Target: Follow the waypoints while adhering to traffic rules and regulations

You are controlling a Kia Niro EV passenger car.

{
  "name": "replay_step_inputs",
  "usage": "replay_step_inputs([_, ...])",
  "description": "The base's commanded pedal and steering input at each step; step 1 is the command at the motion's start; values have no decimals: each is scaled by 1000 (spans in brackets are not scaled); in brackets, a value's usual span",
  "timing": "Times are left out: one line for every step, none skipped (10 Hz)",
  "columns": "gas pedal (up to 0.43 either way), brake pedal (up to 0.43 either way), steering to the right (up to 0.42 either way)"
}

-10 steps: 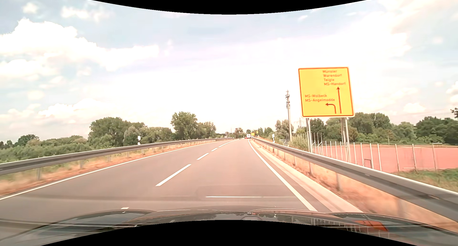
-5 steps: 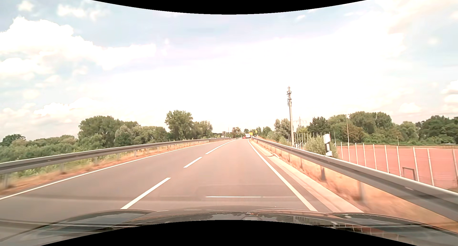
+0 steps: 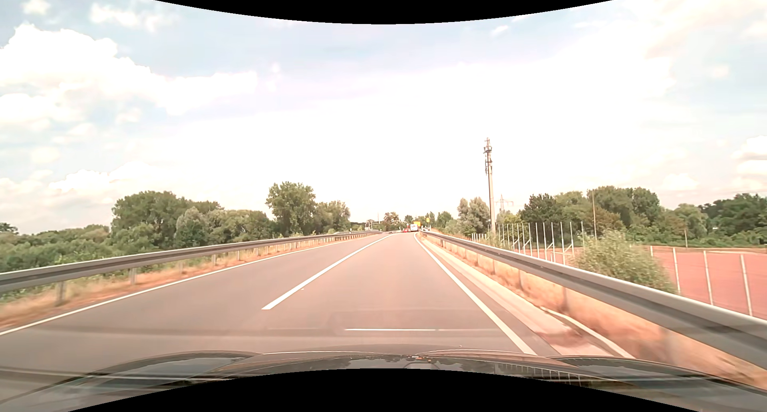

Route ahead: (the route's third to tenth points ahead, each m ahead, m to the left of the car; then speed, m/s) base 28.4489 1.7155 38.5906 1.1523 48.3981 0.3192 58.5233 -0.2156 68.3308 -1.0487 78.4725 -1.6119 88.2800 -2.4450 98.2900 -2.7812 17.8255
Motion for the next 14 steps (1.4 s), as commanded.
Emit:
replay_step_inputs([0,140,6])
replay_step_inputs([0,134,6])
replay_step_inputs([0,134,6])
replay_step_inputs([0,110,6])
replay_step_inputs([0,79,6])
replay_step_inputs([0,24,6])
replay_step_inputs([0,0,6])
replay_step_inputs([0,0,6])
replay_step_inputs([0,0,6])
replay_step_inputs([0,0,7])
replay_step_inputs([0,0,8])
replay_step_inputs([0,0,8])
replay_step_inputs([0,0,7])
replay_step_inputs([0,0,6])
